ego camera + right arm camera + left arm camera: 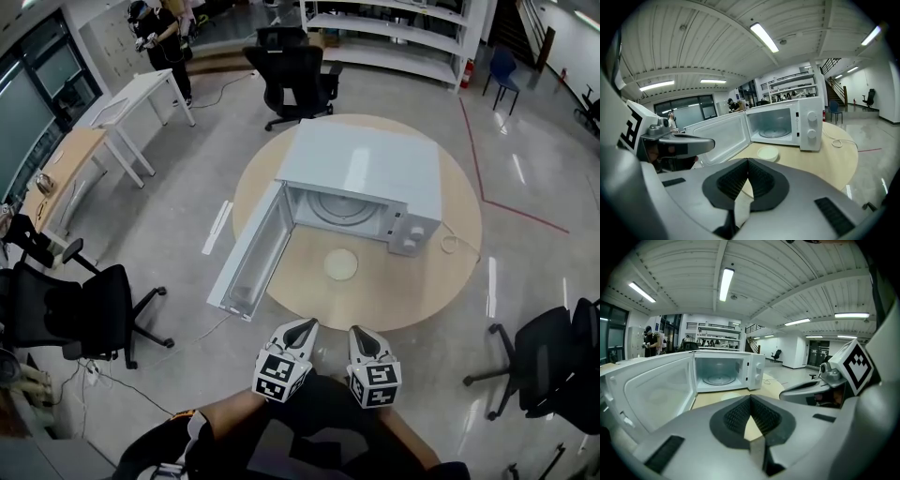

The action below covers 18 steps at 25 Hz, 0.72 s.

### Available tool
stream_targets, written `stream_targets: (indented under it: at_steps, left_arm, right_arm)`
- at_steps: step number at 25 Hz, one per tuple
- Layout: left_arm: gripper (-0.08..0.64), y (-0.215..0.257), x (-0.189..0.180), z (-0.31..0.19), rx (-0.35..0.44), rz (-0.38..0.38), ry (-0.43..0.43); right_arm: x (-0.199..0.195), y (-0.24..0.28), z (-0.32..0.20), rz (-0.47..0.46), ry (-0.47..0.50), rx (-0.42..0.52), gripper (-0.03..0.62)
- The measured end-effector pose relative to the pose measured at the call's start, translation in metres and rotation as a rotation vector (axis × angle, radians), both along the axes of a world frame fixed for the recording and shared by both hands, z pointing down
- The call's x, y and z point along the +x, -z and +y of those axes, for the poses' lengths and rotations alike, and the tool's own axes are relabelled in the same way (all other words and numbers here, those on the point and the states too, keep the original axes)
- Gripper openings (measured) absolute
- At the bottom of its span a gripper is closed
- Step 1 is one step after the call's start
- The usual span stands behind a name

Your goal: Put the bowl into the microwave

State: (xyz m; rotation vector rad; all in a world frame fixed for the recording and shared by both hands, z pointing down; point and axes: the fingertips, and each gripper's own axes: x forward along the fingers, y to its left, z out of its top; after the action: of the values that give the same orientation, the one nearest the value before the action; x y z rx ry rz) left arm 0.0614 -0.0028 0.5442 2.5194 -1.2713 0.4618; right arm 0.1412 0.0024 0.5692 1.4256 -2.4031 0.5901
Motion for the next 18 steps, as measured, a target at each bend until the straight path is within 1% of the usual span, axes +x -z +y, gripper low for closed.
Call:
stream_targets:
  at_steps: [8, 18]
  left_arm:
    - [0.046, 0.006, -0.012, -0.033, -0.002, 0.047, -0.042]
    - [0.046, 0.004, -0.022, -0.059, -0.014, 0.091, -0.081]
  right_arm:
    - [-0.013, 0.009, -0.025, 0.045, -0.037, -0.001, 0.015]
    - [-0.023, 0.01, -0.045, 0.094, -0.09, -0.015, 0.015]
